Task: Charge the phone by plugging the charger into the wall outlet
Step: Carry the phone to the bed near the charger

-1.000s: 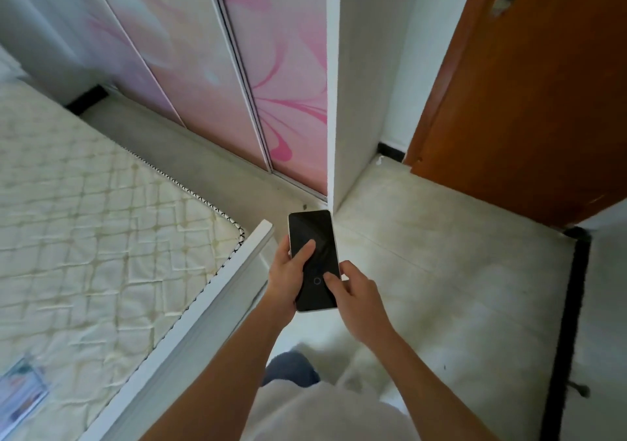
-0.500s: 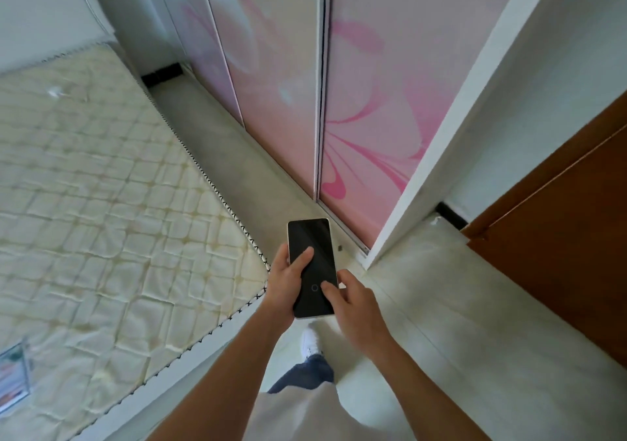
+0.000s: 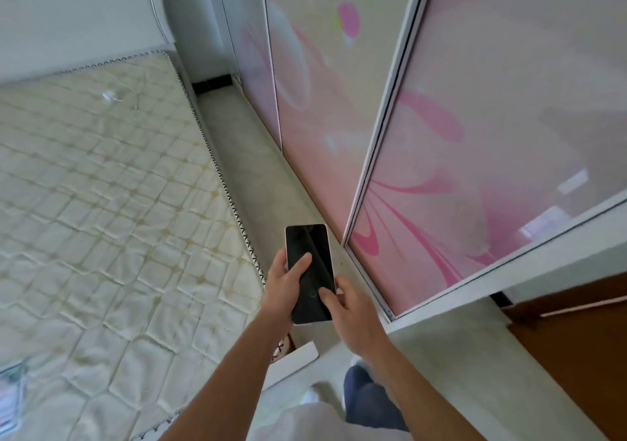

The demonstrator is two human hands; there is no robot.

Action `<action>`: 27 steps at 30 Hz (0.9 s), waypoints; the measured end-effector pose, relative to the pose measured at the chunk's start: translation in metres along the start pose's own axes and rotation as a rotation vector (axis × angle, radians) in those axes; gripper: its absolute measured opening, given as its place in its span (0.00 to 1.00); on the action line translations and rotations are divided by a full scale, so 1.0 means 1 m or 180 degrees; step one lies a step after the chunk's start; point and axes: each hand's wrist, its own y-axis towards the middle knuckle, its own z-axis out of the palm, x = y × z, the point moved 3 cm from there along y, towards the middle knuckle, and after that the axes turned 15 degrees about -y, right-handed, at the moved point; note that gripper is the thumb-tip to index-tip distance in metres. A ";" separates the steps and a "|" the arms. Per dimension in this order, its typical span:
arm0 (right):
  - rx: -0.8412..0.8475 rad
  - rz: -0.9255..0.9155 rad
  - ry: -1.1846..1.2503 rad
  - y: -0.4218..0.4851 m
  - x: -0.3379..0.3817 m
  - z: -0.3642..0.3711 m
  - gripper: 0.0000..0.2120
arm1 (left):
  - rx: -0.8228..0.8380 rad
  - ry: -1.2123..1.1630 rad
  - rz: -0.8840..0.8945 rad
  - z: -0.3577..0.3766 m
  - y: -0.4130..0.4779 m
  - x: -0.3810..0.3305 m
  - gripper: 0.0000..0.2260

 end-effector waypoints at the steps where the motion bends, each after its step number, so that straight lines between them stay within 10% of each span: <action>1: 0.0040 -0.0028 -0.0029 0.011 0.000 0.000 0.07 | -0.0036 -0.0040 0.0014 0.002 0.008 -0.003 0.06; 27: 0.1032 -0.0891 -0.0452 0.276 0.064 -0.067 0.11 | -0.1078 -0.0702 0.0546 0.070 0.194 -0.095 0.05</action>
